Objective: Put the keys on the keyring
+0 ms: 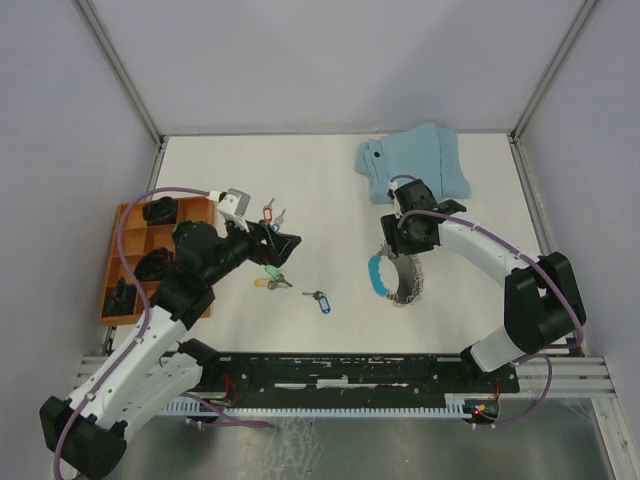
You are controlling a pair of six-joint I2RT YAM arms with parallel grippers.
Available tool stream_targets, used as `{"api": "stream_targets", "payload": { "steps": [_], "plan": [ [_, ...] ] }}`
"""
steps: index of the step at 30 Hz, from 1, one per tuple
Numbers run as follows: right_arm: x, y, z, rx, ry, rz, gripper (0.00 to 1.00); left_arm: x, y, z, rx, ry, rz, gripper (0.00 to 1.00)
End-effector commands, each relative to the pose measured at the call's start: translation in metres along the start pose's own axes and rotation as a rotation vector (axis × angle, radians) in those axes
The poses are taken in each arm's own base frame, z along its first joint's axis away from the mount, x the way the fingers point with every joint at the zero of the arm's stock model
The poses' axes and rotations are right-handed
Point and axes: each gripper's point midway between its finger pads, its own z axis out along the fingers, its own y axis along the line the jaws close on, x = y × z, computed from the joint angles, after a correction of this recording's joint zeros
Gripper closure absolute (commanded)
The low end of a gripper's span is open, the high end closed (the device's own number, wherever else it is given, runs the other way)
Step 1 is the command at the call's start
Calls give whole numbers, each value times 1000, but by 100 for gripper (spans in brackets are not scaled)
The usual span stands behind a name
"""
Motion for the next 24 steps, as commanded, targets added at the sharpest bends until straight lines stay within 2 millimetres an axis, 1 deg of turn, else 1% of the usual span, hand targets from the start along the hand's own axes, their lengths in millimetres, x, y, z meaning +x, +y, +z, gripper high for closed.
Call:
{"api": "stream_targets", "payload": {
  "steps": [1,3,4,5,7,10,12,15,18,20,24],
  "plan": [
    [-7,-11,0,5,-53,40,34,15,-19,25,98,80,-134,10],
    [-5,-12,0,2,-67,63,35,31,-16,38,92,145,-156,12],
    [-5,-8,1,-20,-79,80,37,39,-16,43,93,175,-167,12],
    [-9,0,1,-61,-100,96,39,48,-15,50,90,207,-181,13],
    [-17,10,2,-110,-140,121,43,59,-15,59,82,244,-203,15],
    [-25,14,1,-103,-172,130,45,73,-15,70,68,276,-222,17],
    [-23,13,-1,-92,-170,133,45,86,-17,76,68,307,-232,17],
    [-12,12,-4,-92,-156,137,45,106,-25,85,81,357,-236,19],
    [-9,19,-2,-112,-156,136,46,122,-33,94,96,397,-234,20],
    [-15,25,1,-120,-163,132,47,130,-38,98,109,418,-236,22],
    [-35,38,10,-104,-199,110,53,143,-43,101,118,445,-232,24]
  ]
}}
